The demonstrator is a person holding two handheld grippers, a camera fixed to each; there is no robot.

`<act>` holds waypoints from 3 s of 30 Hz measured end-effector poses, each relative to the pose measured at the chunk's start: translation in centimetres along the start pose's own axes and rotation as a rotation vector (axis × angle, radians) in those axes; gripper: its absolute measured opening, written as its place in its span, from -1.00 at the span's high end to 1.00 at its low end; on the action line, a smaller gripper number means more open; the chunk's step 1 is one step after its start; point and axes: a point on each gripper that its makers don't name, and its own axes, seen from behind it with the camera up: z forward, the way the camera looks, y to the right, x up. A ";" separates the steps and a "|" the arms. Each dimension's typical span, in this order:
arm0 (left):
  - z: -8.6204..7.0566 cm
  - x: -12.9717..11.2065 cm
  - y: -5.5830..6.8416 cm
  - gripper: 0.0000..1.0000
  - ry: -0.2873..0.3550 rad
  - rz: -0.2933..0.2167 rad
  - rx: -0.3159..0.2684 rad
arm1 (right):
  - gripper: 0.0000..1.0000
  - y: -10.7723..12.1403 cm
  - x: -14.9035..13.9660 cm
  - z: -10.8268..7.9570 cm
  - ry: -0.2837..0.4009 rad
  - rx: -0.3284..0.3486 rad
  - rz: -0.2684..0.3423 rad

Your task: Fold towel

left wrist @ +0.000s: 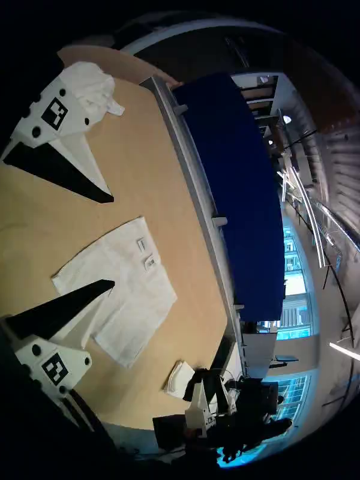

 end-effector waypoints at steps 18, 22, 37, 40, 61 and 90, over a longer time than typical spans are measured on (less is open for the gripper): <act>3.2 -8.7 3.3 -0.91 -0.176 0.039 -0.077 | -1.00 -1.9 -8.2 2.7 -0.140 0.047 -0.034; 3.5 -9.8 3.9 -0.90 -0.201 0.037 -0.093 | -1.00 -2.3 -9.6 3.3 -0.166 0.060 -0.041; 4.3 -13.1 6.1 -0.91 -0.298 0.049 -0.176 | -1.00 -4.0 -14.1 3.3 -0.273 0.121 -0.062; 4.3 -13.7 6.5 -0.91 -0.322 0.047 -0.188 | -1.00 -4.2 -15.0 3.1 -0.297 0.131 -0.068; 4.2 -14.8 7.7 -0.79 -0.385 0.048 -0.219 | -0.55 -5.4 -17.6 2.9 -0.377 0.183 -0.057; 5.0 -14.9 7.0 0.65 -0.425 0.016 -0.171 | 0.39 -6.6 -18.6 3.4 -0.398 0.234 -0.044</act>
